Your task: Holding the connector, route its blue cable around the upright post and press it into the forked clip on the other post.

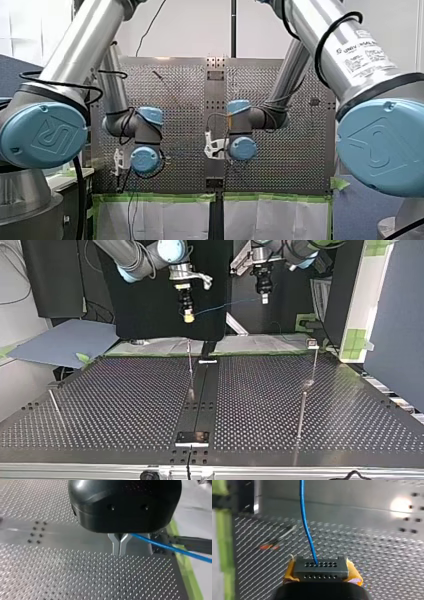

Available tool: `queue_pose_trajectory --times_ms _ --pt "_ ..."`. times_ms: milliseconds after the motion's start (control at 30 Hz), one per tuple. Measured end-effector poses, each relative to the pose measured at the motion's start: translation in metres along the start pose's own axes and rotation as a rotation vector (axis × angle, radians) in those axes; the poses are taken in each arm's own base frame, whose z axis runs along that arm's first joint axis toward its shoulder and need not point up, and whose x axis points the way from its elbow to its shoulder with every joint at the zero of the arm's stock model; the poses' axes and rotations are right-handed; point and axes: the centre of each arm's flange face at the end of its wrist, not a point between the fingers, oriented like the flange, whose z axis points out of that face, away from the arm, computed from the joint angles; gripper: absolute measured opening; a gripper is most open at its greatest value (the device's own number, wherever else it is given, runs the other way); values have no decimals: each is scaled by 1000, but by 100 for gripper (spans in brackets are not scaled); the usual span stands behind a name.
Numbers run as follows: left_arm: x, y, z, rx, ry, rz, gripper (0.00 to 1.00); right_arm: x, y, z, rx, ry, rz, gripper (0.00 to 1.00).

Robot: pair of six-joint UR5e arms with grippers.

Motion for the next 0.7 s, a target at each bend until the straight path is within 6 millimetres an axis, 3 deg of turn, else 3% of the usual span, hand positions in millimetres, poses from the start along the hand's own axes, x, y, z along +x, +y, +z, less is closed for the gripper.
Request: queue_pose_trajectory --times_ms 433,700 --pt "-41 4 17 -75 -35 -42 1 90 -11 22 70 112 104 0" --pt "-77 0 36 -109 -83 -134 1 141 -6 28 69 162 122 0"
